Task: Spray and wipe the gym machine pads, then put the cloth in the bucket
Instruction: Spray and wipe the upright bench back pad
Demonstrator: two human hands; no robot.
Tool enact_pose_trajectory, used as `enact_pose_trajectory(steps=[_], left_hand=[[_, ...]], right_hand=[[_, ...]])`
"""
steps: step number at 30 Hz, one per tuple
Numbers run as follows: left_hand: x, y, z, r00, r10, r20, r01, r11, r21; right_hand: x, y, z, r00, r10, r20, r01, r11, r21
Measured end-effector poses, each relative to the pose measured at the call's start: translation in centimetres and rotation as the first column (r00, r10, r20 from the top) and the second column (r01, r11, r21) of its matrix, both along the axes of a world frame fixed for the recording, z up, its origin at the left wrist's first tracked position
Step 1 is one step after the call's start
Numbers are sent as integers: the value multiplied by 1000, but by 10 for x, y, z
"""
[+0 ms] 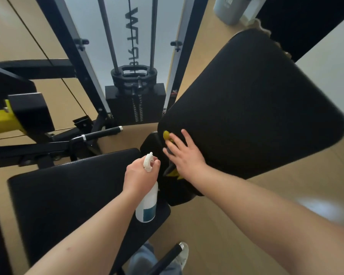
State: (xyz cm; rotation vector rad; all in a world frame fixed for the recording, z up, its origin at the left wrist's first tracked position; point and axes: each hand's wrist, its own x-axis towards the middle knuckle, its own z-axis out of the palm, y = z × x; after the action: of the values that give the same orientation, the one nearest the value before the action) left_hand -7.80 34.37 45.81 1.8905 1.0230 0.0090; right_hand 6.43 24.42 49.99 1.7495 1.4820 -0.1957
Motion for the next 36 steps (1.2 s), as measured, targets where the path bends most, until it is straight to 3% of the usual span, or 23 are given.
enact_pose_trajectory(steps=[5,9,17,23,26,28,32,36], left_hand=[[-1,16,-5,1000,-15,-23,16,998,58],[6,25,-2,999,18,-26,-16,997,69],[12,0,18,998,-57,39,56,998,27],[6,-34,20,996,-17,91,25,996,-84],[4,-48,24,995,-67,80,73,994,-79],[5,-54,29,995,-76,60,81,992,-96],[12,-59,41,996,-73,59,80,989,-123],[25,-57,50,993,-53,104,63,993,-97]], right_hand=[[36,77,-6,993,-74,95,59,987,153],[35,90,-17,987,-117,108,94,976,199],[-18,-11,-41,990,133,-42,-135,990,-33],[-50,-104,-26,985,153,-77,-160,983,-94],[-37,-124,8,999,53,-11,-53,999,4],[-16,-125,46,990,-102,92,91,988,123],[45,-112,131,856,-464,227,297,801,519],[62,-97,142,836,-511,199,299,729,616]])
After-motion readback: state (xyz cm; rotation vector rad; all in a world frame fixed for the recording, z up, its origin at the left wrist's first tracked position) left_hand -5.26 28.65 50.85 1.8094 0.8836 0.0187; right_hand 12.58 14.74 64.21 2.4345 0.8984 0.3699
